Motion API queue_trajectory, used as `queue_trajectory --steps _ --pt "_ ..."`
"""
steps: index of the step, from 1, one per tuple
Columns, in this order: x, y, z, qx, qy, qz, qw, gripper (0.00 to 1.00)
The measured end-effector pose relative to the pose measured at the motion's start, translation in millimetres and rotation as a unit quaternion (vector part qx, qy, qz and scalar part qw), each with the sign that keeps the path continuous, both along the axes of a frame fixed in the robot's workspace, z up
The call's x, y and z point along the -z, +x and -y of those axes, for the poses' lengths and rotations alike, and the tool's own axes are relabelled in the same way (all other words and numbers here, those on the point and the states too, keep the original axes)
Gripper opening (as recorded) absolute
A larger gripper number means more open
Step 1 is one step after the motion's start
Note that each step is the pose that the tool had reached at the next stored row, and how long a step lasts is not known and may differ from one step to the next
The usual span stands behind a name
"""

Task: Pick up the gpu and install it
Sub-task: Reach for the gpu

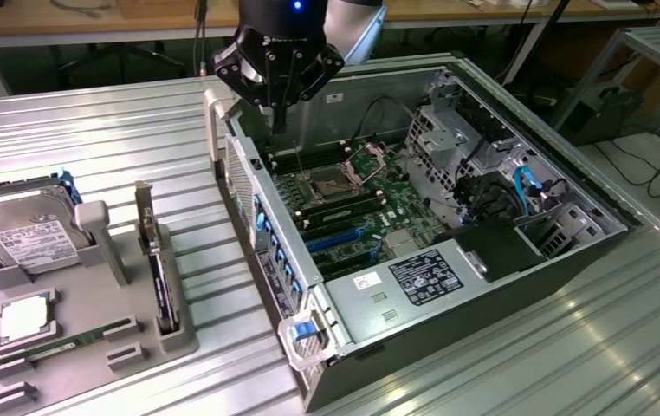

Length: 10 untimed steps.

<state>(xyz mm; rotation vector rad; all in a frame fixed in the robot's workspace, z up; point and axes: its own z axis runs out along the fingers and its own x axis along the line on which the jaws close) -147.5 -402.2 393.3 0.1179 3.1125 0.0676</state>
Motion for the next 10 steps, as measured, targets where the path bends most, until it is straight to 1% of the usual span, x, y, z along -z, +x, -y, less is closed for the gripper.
queue_trajectory --steps 10 --pt "0.0 -3.7 0.6 0.0 0.0 0.0 1.0 0.11"
